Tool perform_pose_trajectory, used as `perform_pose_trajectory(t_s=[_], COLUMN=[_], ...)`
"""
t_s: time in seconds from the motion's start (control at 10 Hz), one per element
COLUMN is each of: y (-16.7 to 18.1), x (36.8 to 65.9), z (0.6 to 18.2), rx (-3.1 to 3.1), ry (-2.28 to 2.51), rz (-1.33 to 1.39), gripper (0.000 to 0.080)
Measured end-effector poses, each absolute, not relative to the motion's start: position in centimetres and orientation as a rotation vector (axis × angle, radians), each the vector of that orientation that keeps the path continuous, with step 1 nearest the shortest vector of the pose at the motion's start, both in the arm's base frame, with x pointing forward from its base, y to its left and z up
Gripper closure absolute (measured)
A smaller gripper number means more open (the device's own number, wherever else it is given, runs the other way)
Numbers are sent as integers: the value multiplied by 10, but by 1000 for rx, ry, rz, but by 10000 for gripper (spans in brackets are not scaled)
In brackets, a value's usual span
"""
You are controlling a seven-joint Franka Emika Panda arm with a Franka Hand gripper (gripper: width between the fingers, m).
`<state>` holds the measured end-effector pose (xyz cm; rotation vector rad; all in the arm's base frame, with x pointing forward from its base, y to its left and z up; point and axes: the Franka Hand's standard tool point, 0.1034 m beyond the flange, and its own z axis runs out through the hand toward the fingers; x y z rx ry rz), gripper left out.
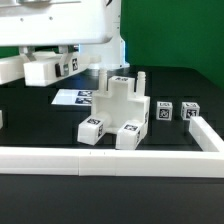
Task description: Assemble chair
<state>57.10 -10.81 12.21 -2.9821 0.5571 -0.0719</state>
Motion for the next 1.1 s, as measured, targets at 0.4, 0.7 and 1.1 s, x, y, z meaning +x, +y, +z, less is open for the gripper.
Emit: perform_pose_trajectory(t_s=[0.4,0.7,1.1], y=[-85,-81,-18], x=[571,571,581], z=[138,137,138], rx=[-2940,-2914,-2897], ry=[658,769,814], rz=[-57,-45,-41], gripper=[515,515,515])
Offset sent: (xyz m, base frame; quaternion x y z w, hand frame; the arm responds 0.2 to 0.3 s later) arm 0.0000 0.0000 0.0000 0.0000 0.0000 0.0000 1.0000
